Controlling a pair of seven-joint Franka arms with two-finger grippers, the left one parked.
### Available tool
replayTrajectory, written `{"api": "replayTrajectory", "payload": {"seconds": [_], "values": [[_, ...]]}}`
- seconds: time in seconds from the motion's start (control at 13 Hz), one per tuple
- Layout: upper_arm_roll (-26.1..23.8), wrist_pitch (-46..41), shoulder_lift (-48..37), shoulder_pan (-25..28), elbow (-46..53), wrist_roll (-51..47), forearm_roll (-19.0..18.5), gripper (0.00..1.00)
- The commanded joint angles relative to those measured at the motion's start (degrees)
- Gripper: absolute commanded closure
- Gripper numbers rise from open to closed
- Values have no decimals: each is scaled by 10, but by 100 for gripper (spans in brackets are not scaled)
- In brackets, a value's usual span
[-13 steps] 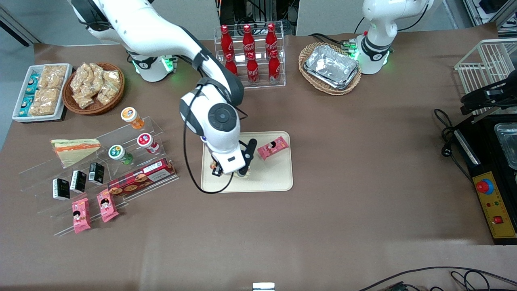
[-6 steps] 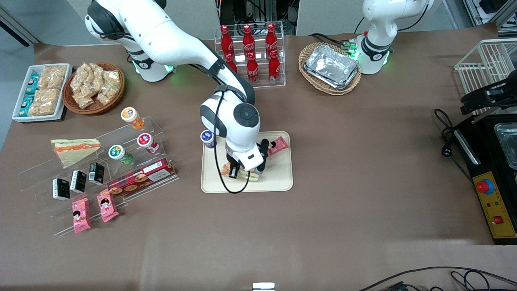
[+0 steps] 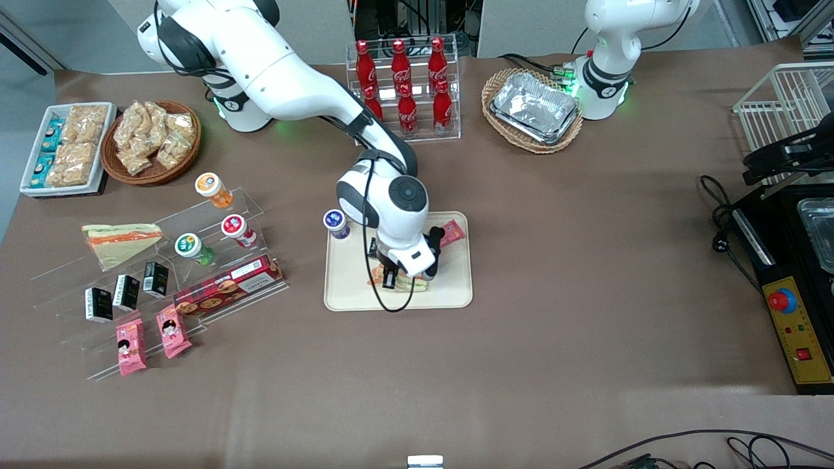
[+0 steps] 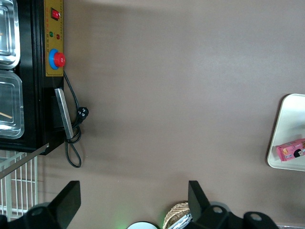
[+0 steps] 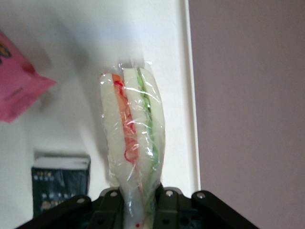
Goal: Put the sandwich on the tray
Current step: 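Lower the sandwich onto the tray and open the right gripper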
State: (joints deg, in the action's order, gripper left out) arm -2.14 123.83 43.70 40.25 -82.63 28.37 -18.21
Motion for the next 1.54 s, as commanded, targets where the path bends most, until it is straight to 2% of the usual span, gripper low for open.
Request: {"api": "replayTrajectory", "payload": {"seconds": [0.0,0.08,0.15,0.23,0.31,0.38,0.46,0.54,0.62,0.85,1.23,1.46], "values": [[2,27,12,7,9,-5,-27,91],[2,32,17,9,10,-6,-27,84],[2,33,19,9,10,-6,-27,81],[2,33,19,10,9,-6,-28,73],[2,33,19,10,9,-5,-28,72],[2,33,18,10,10,-6,-27,63],[2,30,16,9,11,-7,-22,46],[1,26,10,8,11,-8,-16,20],[1,22,0,5,12,-9,-4,0],[6,-2,-56,-12,5,-27,78,0],[6,-137,-156,-67,5,-179,88,0],[6,-178,-211,-116,5,-190,113,0]]}}
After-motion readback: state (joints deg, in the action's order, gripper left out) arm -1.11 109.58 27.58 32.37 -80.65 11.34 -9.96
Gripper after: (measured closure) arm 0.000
